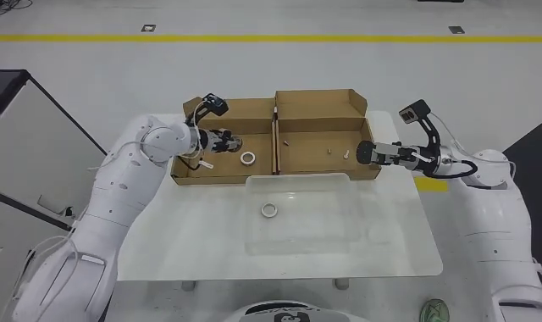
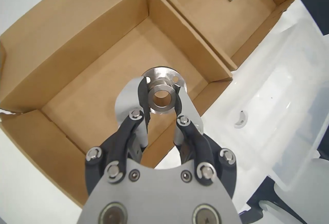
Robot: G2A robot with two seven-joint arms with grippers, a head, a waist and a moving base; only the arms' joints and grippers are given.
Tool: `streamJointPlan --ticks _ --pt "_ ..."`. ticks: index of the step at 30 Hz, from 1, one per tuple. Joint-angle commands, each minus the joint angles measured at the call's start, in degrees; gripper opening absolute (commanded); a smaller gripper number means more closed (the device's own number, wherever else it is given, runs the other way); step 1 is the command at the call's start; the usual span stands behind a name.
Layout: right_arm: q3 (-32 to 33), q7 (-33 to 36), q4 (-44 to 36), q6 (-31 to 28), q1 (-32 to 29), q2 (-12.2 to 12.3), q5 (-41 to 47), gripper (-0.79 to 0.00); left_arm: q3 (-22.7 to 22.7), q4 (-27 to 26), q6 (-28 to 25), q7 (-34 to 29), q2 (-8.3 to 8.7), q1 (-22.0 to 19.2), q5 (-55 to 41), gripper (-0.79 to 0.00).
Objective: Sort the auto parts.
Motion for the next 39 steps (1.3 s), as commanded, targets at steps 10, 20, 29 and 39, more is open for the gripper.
streamJointPlan --ticks 10,20,29,39 --pt "0.0 0.0 0.0 0.0 0.0 0.0 0.0 0.0 5.66 7.38 -1.35 3.17 -1.47 -2.41 3.7 -0.785" --pt "0.0 0.0 0.0 0.0 0.0 0.0 0.0 0.0 10.39 15.22 -1.17 8.0 -3.85 -6.7 5.01 -0.785" --pt "0.0 0.0 0.0 0.0 0.0 0.0 0.0 0.0 14.45 22.71 -0.93 11.34 -6.11 -10.15 8.02 -0.785" --pt "0.0 0.0 0.0 0.0 0.0 0.0 0.0 0.0 17.13 29.05 -1.31 13.5 -8.24 -12.53 9.18 -0.785"
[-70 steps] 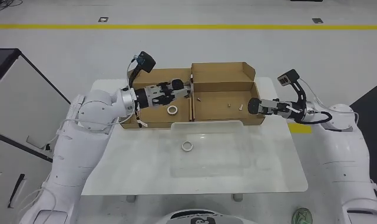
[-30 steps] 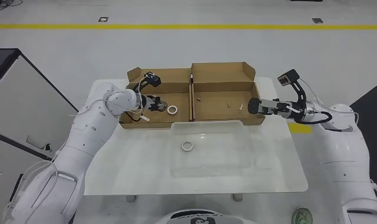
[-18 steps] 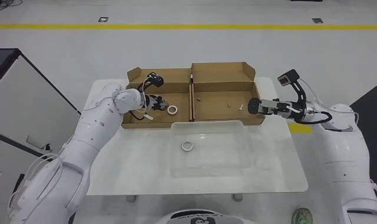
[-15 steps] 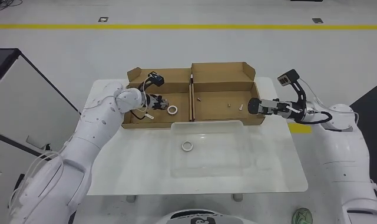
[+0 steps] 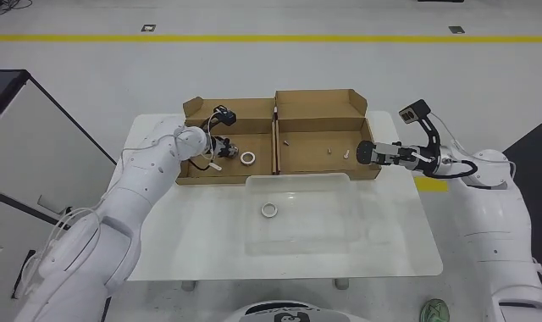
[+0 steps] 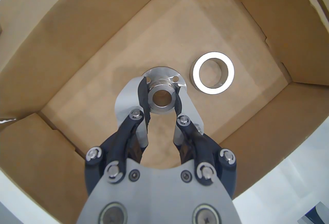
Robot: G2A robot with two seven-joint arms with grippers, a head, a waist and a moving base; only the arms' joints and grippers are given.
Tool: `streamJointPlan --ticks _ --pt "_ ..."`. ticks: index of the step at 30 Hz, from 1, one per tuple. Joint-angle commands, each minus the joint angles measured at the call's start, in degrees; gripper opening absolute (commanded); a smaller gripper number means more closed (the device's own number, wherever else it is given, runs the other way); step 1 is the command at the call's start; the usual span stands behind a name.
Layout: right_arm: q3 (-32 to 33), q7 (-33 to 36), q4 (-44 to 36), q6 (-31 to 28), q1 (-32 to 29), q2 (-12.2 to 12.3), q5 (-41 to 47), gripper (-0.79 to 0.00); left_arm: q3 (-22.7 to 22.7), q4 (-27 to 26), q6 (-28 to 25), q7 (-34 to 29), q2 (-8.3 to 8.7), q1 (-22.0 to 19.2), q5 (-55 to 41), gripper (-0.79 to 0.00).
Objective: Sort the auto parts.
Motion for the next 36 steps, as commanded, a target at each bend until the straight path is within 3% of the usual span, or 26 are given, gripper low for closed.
streamJointPlan --ticks 1,3,4,5,7,8,9,10,11,19,25,30,36 --pt "0.0 0.0 0.0 0.0 0.0 0.0 0.0 0.0 0.36 0.99 -0.21 0.12 -0.37 -0.39 -0.04 -0.739" --pt "0.0 0.0 0.0 0.0 0.0 0.0 0.0 0.0 0.63 1.9 -0.31 0.14 -0.71 -0.75 -0.15 -0.585" --pt "0.0 0.0 0.0 0.0 0.0 0.0 0.0 0.0 0.68 2.33 -0.47 0.21 -0.87 -0.88 -0.42 -0.548" --pt "0.0 0.0 0.0 0.0 0.0 0.0 0.0 0.0 0.81 2.72 -0.59 0.23 -1.01 -1.05 -0.39 -0.449" --pt "0.0 0.0 0.0 0.0 0.0 0.0 0.0 0.0 0.91 3.46 -0.8 0.43 -1.28 -1.29 -0.65 -0.357" --pt "0.0 0.0 0.0 0.0 0.0 0.0 0.0 0.0 0.99 3.76 -0.93 0.5 -1.4 -1.45 -0.64 -0.212" --pt "0.0 0.0 0.0 0.0 0.0 0.0 0.0 0.0 1.05 4.05 -1.03 0.59 -1.5 -1.58 -0.59 -0.185" --pt "0.0 0.0 0.0 0.0 0.0 0.0 0.0 0.0 1.01 4.31 -1.18 0.79 -1.59 -1.69 -0.77 -0.046" --pt "0.0 0.0 0.0 0.0 0.0 0.0 0.0 0.0 1.02 4.56 -1.35 0.84 -1.66 -1.82 -0.79 0.0" --pt "0.0 0.0 0.0 0.0 0.0 0.0 0.0 0.0 -0.19 4.23 -2.46 1.3 -1.59 -2.67 -1.9 0.0" --pt "0.0 0.0 0.0 0.0 0.0 0.0 0.0 0.0 -3.91 -1.17 -3.42 2.88 0.04 -2.6 -3.41 0.0" --pt "0.0 0.0 0.0 0.0 0.0 0.0 0.0 0.0 -8.24 -12.1 -4.14 0.46 2.34 0.49 -4.91 0.0" --pt "0.0 0.0 0.0 0.0 0.0 0.0 0.0 0.0 -14.48 -32.68 -2.66 -6.92 5.42 8.88 -8.09 0.0"
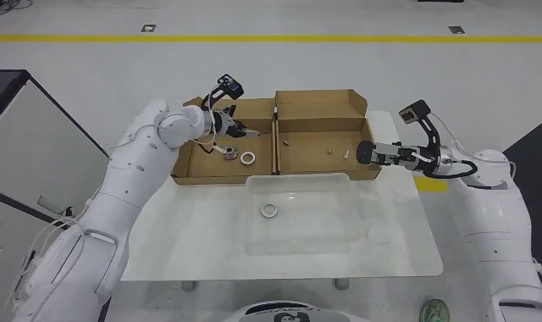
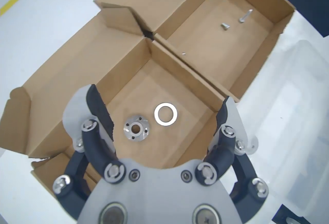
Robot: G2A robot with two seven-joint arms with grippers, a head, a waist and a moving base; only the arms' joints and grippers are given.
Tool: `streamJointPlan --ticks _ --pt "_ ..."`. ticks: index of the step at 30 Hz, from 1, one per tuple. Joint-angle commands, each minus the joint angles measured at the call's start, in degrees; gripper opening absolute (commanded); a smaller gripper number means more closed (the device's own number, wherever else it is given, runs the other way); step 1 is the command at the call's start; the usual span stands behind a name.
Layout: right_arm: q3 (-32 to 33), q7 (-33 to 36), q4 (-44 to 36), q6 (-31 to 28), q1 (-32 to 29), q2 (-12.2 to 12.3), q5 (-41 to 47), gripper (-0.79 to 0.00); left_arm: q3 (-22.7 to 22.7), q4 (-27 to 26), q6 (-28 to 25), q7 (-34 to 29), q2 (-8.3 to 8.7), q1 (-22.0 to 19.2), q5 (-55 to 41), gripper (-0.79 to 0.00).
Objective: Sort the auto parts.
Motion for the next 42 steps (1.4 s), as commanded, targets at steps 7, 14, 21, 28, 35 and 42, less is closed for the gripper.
streamJointPlan --ticks 7,14,21,28,35,42 --pt "0.0 0.0 0.0 0.0 0.0 0.0 0.0 0.0 -5.28 -25.46 4.41 -9.6 2.72 12.52 -5.06 0.0" --pt "0.0 0.0 0.0 0.0 0.0 0.0 0.0 0.0 -5.71 -35.98 7.46 -13.15 3.65 18.62 -7.86 0.0" --pt "0.0 0.0 0.0 0.0 0.0 0.0 0.0 0.0 -5.74 -36.29 7.59 -13.26 3.68 18.76 -7.8 0.0" --pt "0.0 0.0 0.0 0.0 0.0 0.0 0.0 0.0 -5.74 -36.29 7.59 -13.26 3.68 18.76 -7.8 0.0" --pt "0.0 0.0 0.0 0.0 0.0 0.0 0.0 0.0 1.88 -40.14 7.68 -28.48 3.34 13.32 -4.61 0.0" --pt "0.0 0.0 0.0 0.0 0.0 0.0 0.0 0.0 14.96 -38.38 13.12 -37.91 0.99 4.33 -4.59 0.0"
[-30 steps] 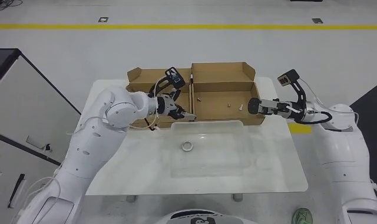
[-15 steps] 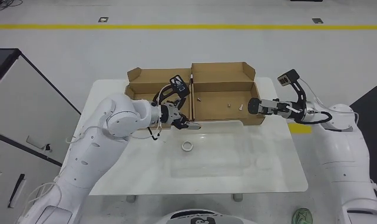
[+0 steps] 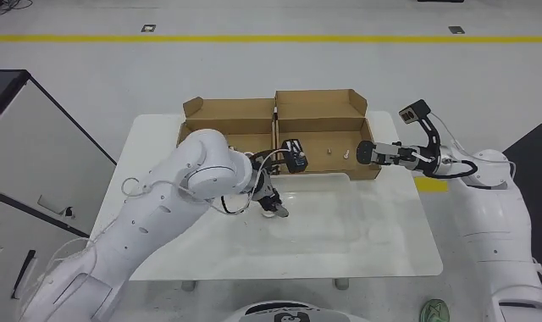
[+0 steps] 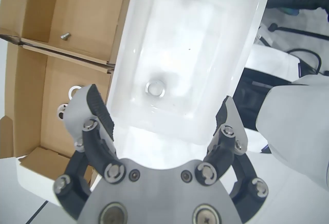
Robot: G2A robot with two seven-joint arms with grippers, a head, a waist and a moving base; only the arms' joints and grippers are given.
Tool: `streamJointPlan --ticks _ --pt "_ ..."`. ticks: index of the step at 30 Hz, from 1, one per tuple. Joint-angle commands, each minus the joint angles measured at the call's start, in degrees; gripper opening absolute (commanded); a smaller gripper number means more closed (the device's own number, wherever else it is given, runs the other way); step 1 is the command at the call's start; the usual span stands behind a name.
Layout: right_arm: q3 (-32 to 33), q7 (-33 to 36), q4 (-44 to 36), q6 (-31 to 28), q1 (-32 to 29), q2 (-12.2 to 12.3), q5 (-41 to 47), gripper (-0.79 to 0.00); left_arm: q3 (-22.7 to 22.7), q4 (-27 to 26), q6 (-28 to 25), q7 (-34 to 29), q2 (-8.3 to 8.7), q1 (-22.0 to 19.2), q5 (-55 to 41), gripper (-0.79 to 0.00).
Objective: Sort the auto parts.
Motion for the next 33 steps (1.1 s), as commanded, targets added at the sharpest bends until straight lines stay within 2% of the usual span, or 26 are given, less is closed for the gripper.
streamJointPlan --ticks 1,6,12,16,17,19,20,23,33 --pt "0.0 0.0 0.0 0.0 0.0 0.0 0.0 0.0 4.37 1.37 1.66 -1.53 -0.73 -2.91 -0.03 0.0" --pt "0.0 0.0 0.0 0.0 0.0 0.0 0.0 0.0 11.45 4.88 3.11 -2.47 -2.2 -8.22 0.58 0.0" --pt "0.0 0.0 0.0 0.0 0.0 0.0 0.0 0.0 16.69 8.15 2.64 -2.47 -3.05 -11.94 -1.32 0.0" --pt "0.0 0.0 0.0 0.0 0.0 0.0 0.0 0.0 19.58 10.13 2.61 -2.47 -3.36 -13.6 -2.81 -0.102" --pt "0.0 0.0 0.0 0.0 0.0 0.0 0.0 0.0 20.15 10.42 2.62 -2.47 -3.43 -13.93 -3.21 -0.166" --pt "0.0 0.0 0.0 0.0 0.0 0.0 0.0 0.0 21.03 11.22 2.61 -2.47 -3.55 -14.37 -3.89 -0.215" --pt "0.0 0.0 0.0 0.0 0.0 0.0 0.0 0.0 21.55 11.64 2.61 -2.47 -3.62 -14.63 -3.96 -0.299" --pt "0.0 0.0 0.0 0.0 0.0 0.0 0.0 0.0 23.17 12.9 2.68 -2.47 -3.84 -15.39 -3.92 -0.379" --pt "0.0 0.0 0.0 0.0 0.0 0.0 0.0 0.0 27.73 18.79 2.18 -2.04 -5.34 -17.58 -3.72 -0.409"
